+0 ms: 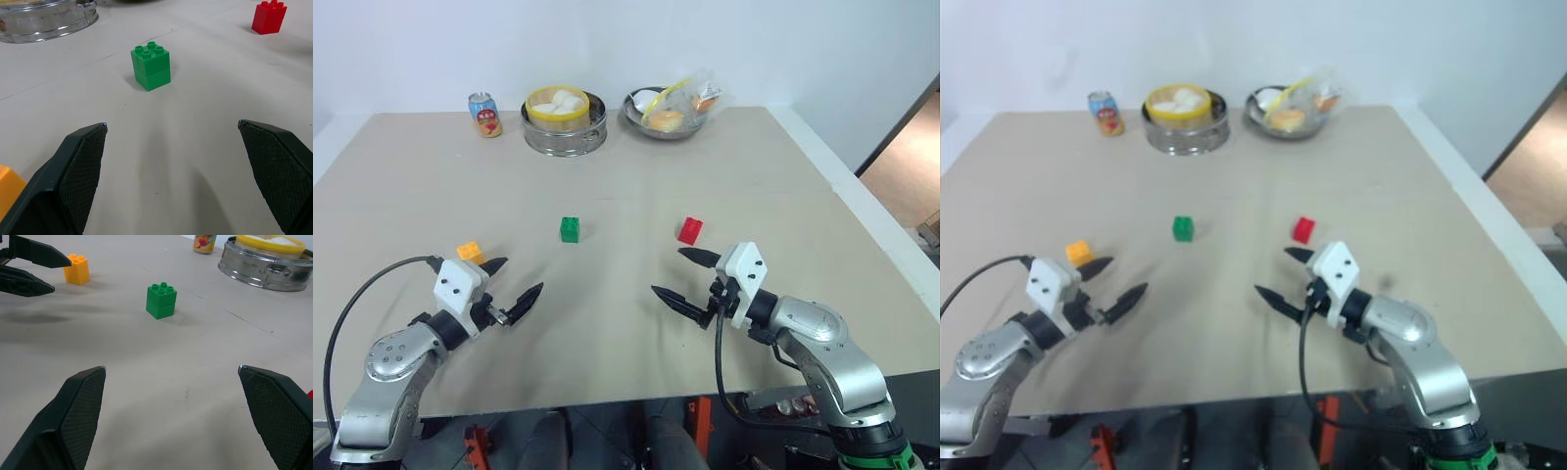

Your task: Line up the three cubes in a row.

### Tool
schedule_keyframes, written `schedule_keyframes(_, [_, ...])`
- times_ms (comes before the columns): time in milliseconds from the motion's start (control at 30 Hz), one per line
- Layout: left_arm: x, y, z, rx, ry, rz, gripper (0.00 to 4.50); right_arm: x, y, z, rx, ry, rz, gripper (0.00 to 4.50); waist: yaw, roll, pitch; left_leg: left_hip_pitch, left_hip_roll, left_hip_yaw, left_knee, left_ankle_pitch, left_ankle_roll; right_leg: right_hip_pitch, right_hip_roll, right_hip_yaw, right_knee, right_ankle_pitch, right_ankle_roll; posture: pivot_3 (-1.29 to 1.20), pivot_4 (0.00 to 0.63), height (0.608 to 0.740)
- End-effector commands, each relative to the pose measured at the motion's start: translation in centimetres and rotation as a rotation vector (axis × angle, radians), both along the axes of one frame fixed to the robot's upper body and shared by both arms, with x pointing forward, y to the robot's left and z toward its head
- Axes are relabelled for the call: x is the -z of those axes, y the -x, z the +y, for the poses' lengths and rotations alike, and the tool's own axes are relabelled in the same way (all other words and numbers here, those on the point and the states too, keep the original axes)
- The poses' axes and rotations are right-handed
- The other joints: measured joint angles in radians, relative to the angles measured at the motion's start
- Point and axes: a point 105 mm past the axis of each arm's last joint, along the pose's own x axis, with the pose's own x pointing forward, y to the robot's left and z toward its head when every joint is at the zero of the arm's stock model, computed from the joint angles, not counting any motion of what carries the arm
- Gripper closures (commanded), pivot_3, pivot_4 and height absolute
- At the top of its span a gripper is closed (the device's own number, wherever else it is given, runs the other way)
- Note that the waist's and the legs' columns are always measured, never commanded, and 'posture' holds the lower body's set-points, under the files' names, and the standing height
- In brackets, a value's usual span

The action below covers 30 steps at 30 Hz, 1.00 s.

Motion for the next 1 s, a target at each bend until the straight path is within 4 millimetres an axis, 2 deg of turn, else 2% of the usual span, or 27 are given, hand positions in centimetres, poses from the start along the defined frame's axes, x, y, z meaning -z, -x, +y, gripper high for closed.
schedule_keyframes(33, [-1.1, 0.3, -1.0, 0.079, 0.007, -0.063, 0.06, -0.5, 0.0, -0.2, 0.019, -0.022, -0.02, 0.0, 0.0, 0.0, 0.0, 0.0, 0.0, 0.0, 0.0, 0.0, 0.0, 0.0, 0.0, 0.0, 0.0, 0.0, 0.0, 0.0, 0.15, 0.74])
schedule_keyframes(133, [-1.5, 0.7, -1.7, 0.16, 0.042, -0.091, 0.06, -0.2, -0.1, -0.4, 0.044, -0.029, 0.005, 0.0, 0.0, 0.0, 0.0, 0.0, 0.0, 0.0, 0.0, 0.0, 0.0, 0.0, 0.0, 0.0, 0.0, 0.0, 0.0, 0.0, 0.15, 0.74])
schedule_keyframes(300, [-1.7, 0.7, -1.8, 0.181, 0.046, -0.117, 0.06, 0.1, -0.2, -0.4, 0.064, -0.038, 0.055, 0.0, 0.0, 0.0, 0.0, 0.0, 0.0, 0.0, 0.0, 0.0, 0.0, 0.0, 0.0, 0.0, 0.0, 0.0, 0.0, 0.0, 0.15, 0.74])
schedule_keyframes(467, [-1.5, 0.5, -1.8, 0.188, 0.043, -0.105, 0.06, 0.0, -0.4, -0.4, 0.081, -0.023, 0.048, 0.0, 0.0, 0.0, 0.0, 0.0, 0.0, 0.0, 0.0, 0.0, 0.0, 0.0, 0.0, 0.0, 0.0, 0.0, 0.0, 0.0, 0.15, 0.74])
schedule_keyframes(800, [-1.1, 1.2, -3.7, 0.345, 0.021, -0.064, 0.06, -0.4, -1.0, -1.0, 0.187, 0.002, -0.003, 0.0, 0.0, 0.0, 0.0, 0.0, 0.0, 0.0, 0.0, 0.0, 0.0, 0.0, 0.0, 0.0, 0.0, 0.0, 0.0, 0.0, 0.15, 0.74])
schedule_keyframes(1000, [-1.2, 0.9, -4.1, 0.381, 0.009, -0.058, 0.06, 0.7, -2.8, -1.7, 0.367, -0.017, 0.048, 0.0, 0.0, 0.0, 0.0, 0.0, 0.0, 0.0, 0.0, 0.0, 0.0, 0.0, 0.0, 0.0, 0.0, 0.0, 0.0, 0.0, 0.15, 0.74])
